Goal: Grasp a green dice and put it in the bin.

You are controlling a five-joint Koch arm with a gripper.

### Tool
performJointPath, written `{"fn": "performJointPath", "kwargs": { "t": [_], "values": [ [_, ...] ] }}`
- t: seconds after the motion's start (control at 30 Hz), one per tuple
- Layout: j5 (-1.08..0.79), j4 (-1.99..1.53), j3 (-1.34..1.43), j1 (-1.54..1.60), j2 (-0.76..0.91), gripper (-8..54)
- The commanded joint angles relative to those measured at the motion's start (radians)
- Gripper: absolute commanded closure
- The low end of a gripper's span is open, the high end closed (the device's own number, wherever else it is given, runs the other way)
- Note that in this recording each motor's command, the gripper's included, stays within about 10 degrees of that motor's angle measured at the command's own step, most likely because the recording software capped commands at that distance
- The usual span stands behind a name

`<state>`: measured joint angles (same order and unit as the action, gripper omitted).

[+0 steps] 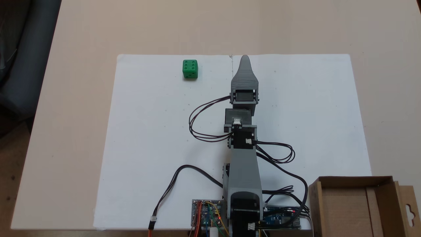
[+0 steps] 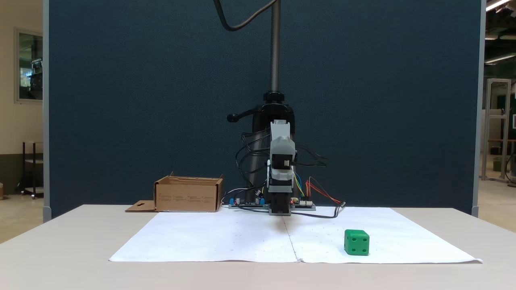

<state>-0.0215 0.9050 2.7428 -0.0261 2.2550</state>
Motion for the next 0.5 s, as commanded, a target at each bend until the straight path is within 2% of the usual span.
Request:
{"fn": "performJointPath", "kwargs": {
  "t": [0.0,0.37,0.47],
  "values": [
    [-0.069,-0.152,-0.080,-0.023,0.114,2.4],
    [-0.052,-0.900,-0.538,0.021,0.107,2.5],
    [-0.052,-1.086,-0.640,0.015,0.055,2.5]
  ]
}}
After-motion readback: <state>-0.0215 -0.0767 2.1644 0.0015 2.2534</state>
